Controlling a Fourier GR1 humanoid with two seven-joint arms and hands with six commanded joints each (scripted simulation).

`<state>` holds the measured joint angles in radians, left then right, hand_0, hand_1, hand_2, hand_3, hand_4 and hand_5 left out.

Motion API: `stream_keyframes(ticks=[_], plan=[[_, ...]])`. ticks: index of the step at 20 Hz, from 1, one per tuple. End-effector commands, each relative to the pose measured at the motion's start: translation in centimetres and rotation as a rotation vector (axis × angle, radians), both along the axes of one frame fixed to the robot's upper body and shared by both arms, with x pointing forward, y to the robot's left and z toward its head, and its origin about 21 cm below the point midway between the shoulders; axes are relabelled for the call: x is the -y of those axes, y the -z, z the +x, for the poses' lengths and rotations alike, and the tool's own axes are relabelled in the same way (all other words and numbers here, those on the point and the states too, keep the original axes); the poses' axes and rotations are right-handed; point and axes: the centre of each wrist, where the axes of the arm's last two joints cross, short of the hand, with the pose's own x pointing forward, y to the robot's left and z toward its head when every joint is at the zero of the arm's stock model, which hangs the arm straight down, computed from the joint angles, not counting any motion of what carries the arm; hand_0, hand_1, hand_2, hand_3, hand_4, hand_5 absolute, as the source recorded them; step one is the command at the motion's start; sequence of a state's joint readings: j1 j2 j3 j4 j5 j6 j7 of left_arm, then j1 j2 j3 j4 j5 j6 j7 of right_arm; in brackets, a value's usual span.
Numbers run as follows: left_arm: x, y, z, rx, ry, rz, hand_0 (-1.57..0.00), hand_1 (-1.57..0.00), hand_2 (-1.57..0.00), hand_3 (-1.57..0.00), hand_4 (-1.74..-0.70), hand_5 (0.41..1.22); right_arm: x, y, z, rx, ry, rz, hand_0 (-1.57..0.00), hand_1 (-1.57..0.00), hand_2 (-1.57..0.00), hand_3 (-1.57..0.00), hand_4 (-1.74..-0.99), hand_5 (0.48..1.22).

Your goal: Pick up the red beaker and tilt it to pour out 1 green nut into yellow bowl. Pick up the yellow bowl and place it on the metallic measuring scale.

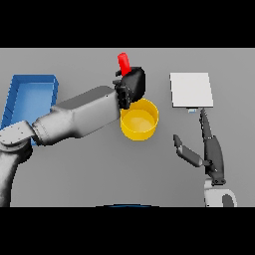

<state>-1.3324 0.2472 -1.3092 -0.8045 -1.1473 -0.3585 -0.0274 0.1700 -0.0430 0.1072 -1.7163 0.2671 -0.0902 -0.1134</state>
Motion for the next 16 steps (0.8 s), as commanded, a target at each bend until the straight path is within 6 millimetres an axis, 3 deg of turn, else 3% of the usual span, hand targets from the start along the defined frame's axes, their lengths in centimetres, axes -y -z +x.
stream_keyframes(ticks=[1, 4, 5, 6, 8, 12, 14, 16], plan=[[0.2, -0.6, 0.3, 0.006, -0.001, 0.010, -1.57, -1.57, -1.57, -1.57, -1.73, 1.221, 0.1, 0.3, 0.0, -0.006, 0.005, -0.002, 0.00, 0.00, 0.00, 0.00, -1.207, 0.594], [0.1, -4.6, 1.6, 0.039, -0.004, -0.030, -1.57, -1.57, -1.57, -1.57, -1.73, 1.221, -0.2, -0.5, 0.5, 0.011, -0.001, -0.001, 0.00, 0.00, 0.00, 0.00, -1.209, 0.592], [-0.3, -6.3, 2.2, 0.070, -0.006, -0.052, -1.57, -1.57, -1.57, -1.49, -1.73, 1.221, -0.2, -0.3, 0.3, 0.018, -0.008, -0.009, 0.00, 0.00, 0.00, 0.00, -1.203, 0.592], [-0.6, -7.6, 2.9, 0.103, -0.029, -0.079, -1.57, -1.57, -1.40, -1.51, -1.68, 1.221, -0.3, -0.2, 0.3, 0.014, -0.010, -0.008, 0.00, 0.00, 0.00, 0.00, -1.201, 0.592], [-1.6, -11.0, 3.8, 0.124, -0.057, -0.150, -1.57, -1.57, -1.46, -1.04, -1.70, 1.221, -0.3, -0.3, 0.5, 0.016, -0.014, 0.007, 0.00, 0.00, 0.00, 0.00, -1.186, 0.596], [-3.6, -16.9, 5.7, 0.198, -0.202, -0.366, -1.57, -1.57, -1.53, -1.35, -1.71, 1.221, -0.3, -0.4, 0.7, 0.013, -0.033, 0.054, 0.00, 0.00, 0.00, 0.00, -1.183, 0.595], [-6.9, -18.8, 7.0, 0.173, -0.335, -0.561, -1.57, -1.57, -1.54, -1.38, -1.72, 1.221, -0.2, -0.1, 0.5, 0.011, -0.035, 0.062, 0.00, 0.00, 0.00, 0.00, -1.200, 0.596], [-10.7, -19.3, 8.2, 0.168, -0.517, -0.793, -1.57, -1.57, -1.55, -1.36, -1.73, 1.221, -0.3, -0.4, 0.8, 0.023, -0.043, 0.061, 0.00, 0.00, 0.00, 0.00, -1.209, 0.593]])
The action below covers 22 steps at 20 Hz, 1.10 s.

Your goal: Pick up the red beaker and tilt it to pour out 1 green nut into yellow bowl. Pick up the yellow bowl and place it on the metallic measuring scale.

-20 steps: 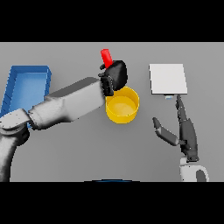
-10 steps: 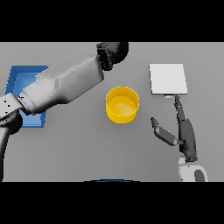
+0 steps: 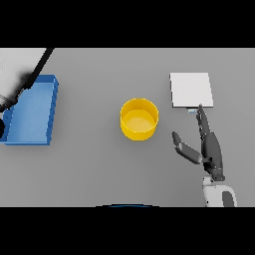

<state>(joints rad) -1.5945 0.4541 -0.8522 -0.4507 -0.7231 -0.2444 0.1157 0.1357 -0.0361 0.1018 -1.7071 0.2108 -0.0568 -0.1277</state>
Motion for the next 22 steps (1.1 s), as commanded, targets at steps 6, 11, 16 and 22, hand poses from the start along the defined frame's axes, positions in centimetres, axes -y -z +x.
stream_keyframes(ticks=[6, 11, 16, 22], plan=[[-10.8, 2.0, 0.4, 0.003, -0.150, -0.569, -1.57, -1.57, -1.57, -1.43, -1.74, 1.221, 0.9, 0.4, 0.3, 0.003, -0.013, -0.017, 0.00, 0.00, 0.00, 0.00, -1.222, 0.586], [-16.8, 6.9, -2.1, 0.106, -0.351, -0.896, -1.57, -1.57, -1.57, -1.45, -1.74, 1.221, 1.0, 0.4, 0.2, 0.010, -0.027, -0.041, 0.00, 0.00, 0.00, 0.00, -1.212, 0.604], [-19.0, 12.8, -6.2, 0.142, -0.559, -1.074, -1.57, -1.57, -1.57, -1.45, -1.74, 1.221, 1.0, 0.1, 0.6, -0.003, -0.043, -0.073, 0.00, 0.00, 0.00, 0.00, -1.210, 0.649], [-19.6, 18.5, -10.7, 0.115, -0.671, -1.157, -1.57, -1.57, -1.57, -1.45, -1.74, 1.221, 0.7, 0.4, 0.1, -0.014, -0.045, -0.070, 0.00, 0.00, 0.00, 0.00, -1.218, 0.664]])
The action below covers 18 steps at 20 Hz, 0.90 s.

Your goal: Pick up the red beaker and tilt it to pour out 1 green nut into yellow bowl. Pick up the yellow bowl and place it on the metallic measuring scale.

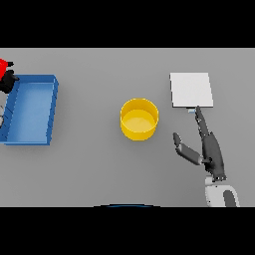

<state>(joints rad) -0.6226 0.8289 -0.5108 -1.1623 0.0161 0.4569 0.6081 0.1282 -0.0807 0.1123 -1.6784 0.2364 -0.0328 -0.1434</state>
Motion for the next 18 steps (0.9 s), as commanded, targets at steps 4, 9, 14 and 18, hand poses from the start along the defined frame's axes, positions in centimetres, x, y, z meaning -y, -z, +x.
stream_keyframes(ticks=[4, 9, 14, 18], plan=[[-0.1, 1.8, -1.1, -0.013, -0.026, -0.025, -1.57, -1.57, -1.57, -1.52, -1.74, 1.199, 0.3, -0.3, 0.3, 0.014, -0.003, -0.014, 0.00, 0.00, 0.00, 0.00, -1.216, 0.667], [-0.4, 3.6, -1.8, -0.076, -0.031, 0.008, -1.57, -1.57, -1.57, -1.55, -1.67, 0.908, 0.2, 0.1, -0.5, 0.037, -0.017, -0.016, 0.00, 0.00, 0.00, 0.00, -1.202, 0.667], [-0.3, 2.4, -3.0, -0.256, 0.112, -0.032, -0.93, -0.76, -0.77, -0.72, -1.03, 0.758, 0.0, 0.0, -0.5, 0.024, -0.002, -0.012, 0.00, 0.00, 0.00, 0.00, -1.185, 0.665], [-0.2, 1.6, -3.5, -0.306, 0.168, -0.043, -0.38, -0.31, -0.31, -0.30, -0.85, 0.698, 0.3, -0.2, -0.7, 0.012, 0.008, -0.014, 0.00, 0.00, 0.00, 0.00, -1.187, 0.667]])
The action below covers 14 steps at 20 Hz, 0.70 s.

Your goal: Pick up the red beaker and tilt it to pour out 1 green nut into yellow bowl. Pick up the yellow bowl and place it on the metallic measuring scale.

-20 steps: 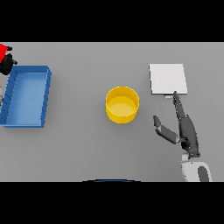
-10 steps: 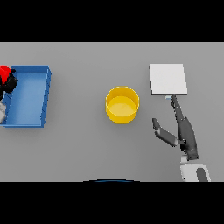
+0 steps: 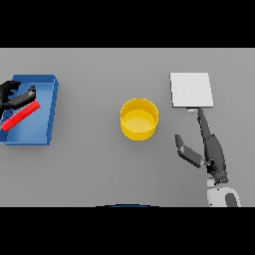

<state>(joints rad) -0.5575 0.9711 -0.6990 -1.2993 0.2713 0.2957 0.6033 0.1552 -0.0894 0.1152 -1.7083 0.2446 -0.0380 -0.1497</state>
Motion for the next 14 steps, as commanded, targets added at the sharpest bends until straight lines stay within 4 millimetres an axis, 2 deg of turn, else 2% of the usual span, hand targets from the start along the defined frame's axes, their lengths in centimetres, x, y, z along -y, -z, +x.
stream_keyframes(ticks=[1, 4, 9, 11, 14], plan=[[-0.1, 0.2, 0.0, -0.004, -0.005, -0.009, -0.30, -0.25, -0.25, -0.24, -0.83, 0.688, -0.1, -0.2, 0.0, 0.007, -0.009, -0.001, 0.00, 0.00, 0.00, 0.00, -1.189, 0.666], [0.2, 0.2, 0.4, 0.013, -0.007, -0.021, -0.16, -0.13, -0.13, -0.12, -0.80, 0.678, -0.5, -0.2, -0.3, -0.019, -0.009, -0.006, 0.00, 0.00, 0.00, 0.00, -1.187, 0.663], [0.1, -0.4, 0.6, 0.103, 0.004, -0.052, -0.05, -0.04, -0.04, -0.04, -0.79, 0.671, -0.8, -0.1, -0.1, -0.034, -0.008, -0.088, 0.00, 0.00, 0.00, 0.00, -1.198, 0.662], [0.4, -0.5, 1.0, 0.113, 0.007, -0.059, -0.03, -0.03, -0.03, -0.02, -0.78, 0.679, -0.9, -0.9, 1.0, 0.003, -0.094, -0.110, 0.00, 0.00, 0.00, 0.00, -1.162, 0.694], [0.2, -0.1, 1.0, 0.094, -0.003, -0.062, -0.02, -0.01, -0.01, -0.01, -0.78, 0.700, -1.0, -2.1, 2.5, 0.032, -0.207, -0.226, 0.00, 0.00, 0.00, 0.00, -1.221, 0.709]])
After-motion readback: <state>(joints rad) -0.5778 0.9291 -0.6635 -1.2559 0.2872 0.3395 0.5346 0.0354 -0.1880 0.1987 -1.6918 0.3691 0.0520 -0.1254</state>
